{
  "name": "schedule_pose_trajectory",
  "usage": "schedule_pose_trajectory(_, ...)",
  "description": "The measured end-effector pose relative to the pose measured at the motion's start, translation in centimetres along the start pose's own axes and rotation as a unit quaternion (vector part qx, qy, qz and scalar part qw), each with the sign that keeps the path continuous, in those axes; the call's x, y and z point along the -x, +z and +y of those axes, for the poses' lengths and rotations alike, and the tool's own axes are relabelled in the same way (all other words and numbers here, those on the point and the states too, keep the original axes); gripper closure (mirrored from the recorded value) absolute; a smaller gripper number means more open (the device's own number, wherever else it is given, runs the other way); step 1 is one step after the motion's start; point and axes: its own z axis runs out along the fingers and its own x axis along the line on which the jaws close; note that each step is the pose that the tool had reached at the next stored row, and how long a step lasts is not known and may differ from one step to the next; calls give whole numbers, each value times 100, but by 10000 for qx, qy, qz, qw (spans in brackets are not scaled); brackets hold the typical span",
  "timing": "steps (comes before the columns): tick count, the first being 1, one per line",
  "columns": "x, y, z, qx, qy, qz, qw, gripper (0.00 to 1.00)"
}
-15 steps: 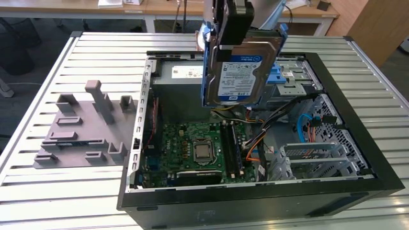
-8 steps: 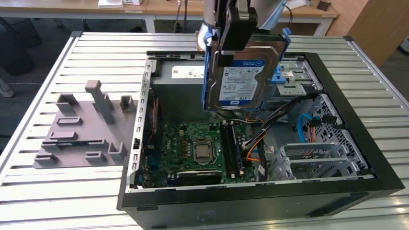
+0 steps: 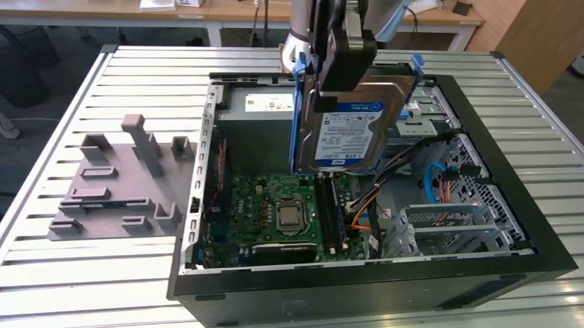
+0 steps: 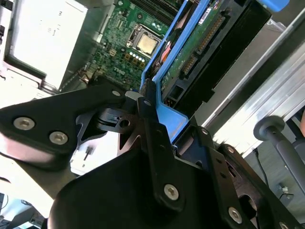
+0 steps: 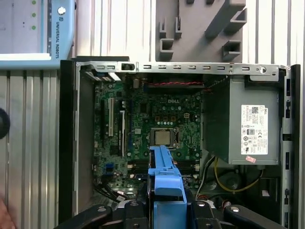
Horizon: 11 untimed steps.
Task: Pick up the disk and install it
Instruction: 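Insert the disk into the insertion slot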
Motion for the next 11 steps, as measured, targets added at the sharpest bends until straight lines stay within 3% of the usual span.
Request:
schedule_pose_trajectory(7,-151,6,-44,0,0,1,10000,64)
schedule_pose_trajectory(11,-193,11,-145,0,0,0,10000,64)
